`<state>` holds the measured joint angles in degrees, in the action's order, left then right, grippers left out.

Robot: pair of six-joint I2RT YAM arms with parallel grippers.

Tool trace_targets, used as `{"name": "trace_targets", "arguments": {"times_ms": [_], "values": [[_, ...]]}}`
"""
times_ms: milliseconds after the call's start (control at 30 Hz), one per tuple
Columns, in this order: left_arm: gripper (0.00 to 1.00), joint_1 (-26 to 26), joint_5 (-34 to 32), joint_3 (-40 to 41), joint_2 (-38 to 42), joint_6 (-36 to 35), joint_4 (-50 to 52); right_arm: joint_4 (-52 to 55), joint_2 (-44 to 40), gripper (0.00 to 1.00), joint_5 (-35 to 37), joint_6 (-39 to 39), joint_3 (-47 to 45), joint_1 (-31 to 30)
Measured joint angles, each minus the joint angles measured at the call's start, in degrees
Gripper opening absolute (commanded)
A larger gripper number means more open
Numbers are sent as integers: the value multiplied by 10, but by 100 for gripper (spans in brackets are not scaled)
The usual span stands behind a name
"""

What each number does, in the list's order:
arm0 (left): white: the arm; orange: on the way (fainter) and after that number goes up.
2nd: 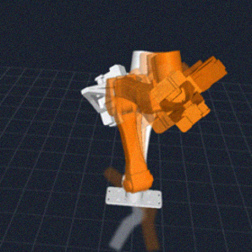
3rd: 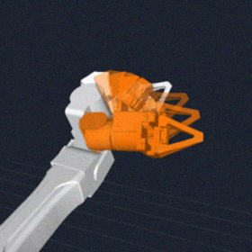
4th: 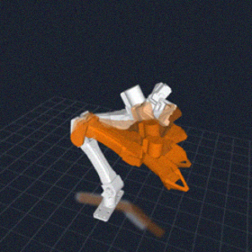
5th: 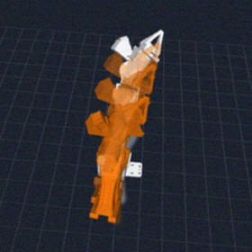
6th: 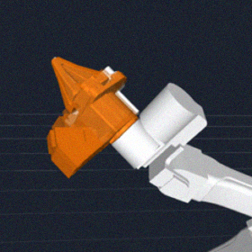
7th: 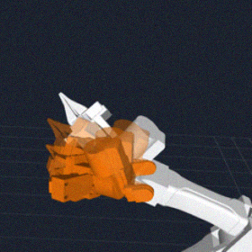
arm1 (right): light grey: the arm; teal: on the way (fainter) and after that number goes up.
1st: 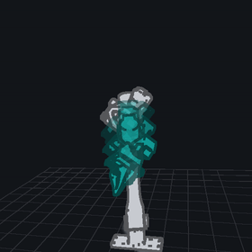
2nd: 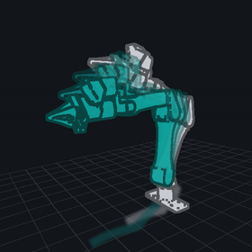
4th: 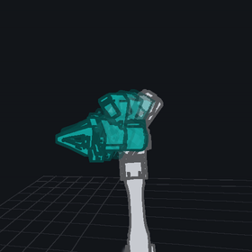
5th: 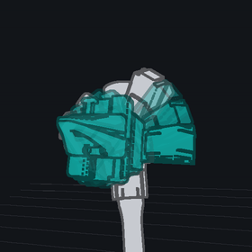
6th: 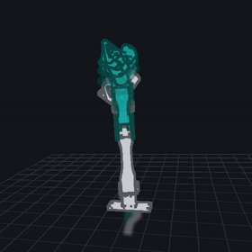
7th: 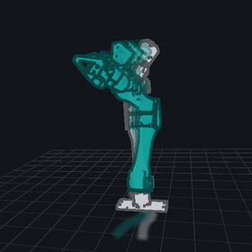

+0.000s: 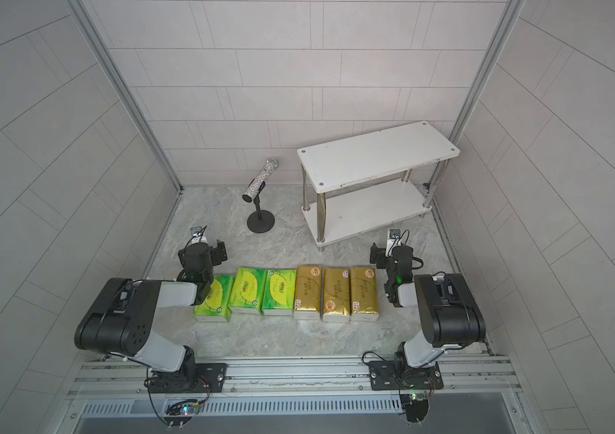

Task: Place the tissue boxes on the shelf by color
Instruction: Pick up the box of tissues from the center of the board.

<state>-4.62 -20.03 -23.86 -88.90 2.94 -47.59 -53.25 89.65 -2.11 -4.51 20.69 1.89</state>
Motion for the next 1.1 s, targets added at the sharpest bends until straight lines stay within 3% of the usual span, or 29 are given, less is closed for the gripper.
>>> {"name": "trace_targets", "arguments": {"times_ms": [833, 900, 1100], "values": [[100, -2, -8, 1, 2, -3, -1, 0, 0, 100, 0, 0, 0, 0], [100, -6, -13, -5, 18, -6, 34, 15, -4, 100, 3, 0, 4, 0], [100, -38, -61, -88, 115, -2, 224, 217, -83, 100, 48, -19, 116, 0]]}}
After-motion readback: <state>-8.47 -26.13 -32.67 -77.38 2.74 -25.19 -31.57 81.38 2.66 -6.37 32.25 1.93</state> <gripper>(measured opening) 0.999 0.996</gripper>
